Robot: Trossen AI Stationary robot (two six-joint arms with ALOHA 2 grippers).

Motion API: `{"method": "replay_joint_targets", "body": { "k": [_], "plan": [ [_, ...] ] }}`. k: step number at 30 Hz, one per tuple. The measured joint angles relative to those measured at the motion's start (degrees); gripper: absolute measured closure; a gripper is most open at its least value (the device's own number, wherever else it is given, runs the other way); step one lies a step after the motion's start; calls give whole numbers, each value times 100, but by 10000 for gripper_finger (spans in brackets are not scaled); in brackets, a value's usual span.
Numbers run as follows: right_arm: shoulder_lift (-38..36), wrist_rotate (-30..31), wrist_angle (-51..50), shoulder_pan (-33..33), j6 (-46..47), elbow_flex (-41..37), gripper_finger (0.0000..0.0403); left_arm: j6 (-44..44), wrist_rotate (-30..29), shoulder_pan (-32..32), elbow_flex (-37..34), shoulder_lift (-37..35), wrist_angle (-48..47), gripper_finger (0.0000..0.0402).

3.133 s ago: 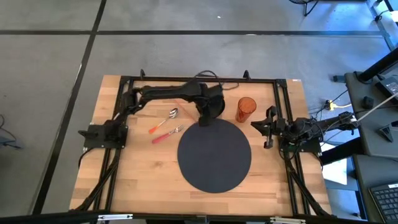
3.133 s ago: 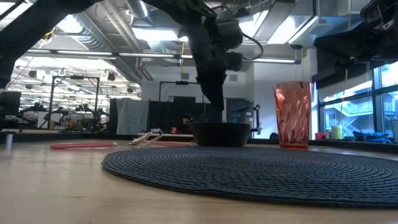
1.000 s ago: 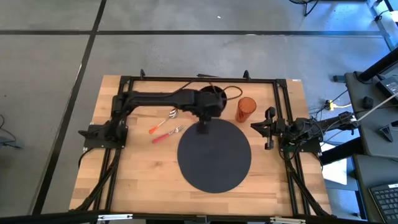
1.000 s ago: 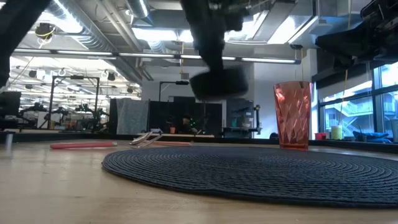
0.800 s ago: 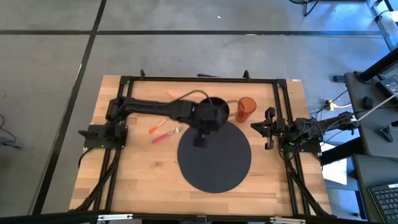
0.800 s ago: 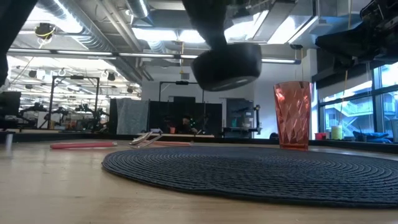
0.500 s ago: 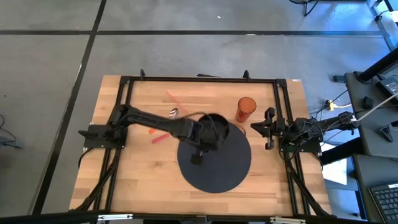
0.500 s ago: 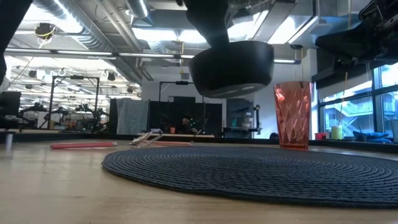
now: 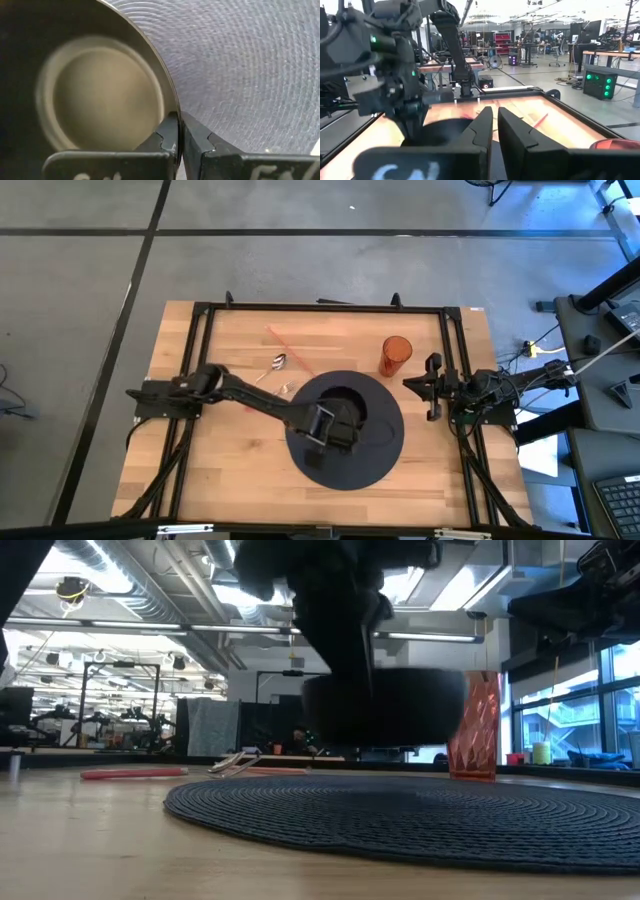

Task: Pick & Place Utensil
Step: Put the black bowl on the black mat

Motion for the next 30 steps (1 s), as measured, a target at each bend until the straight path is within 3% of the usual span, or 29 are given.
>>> {"method": "replay_joint_targets", "body": {
  "k": [17, 30],
  "plan": [
    [-2, -100, 46, 0, 86, 0, 373, -441, 482, -113, 22, 271, 352, 398],
    [-4, -94, 50, 0, 125, 0, 373, -249, 588, -95, 28, 414, 543, 398]
  ]
}}
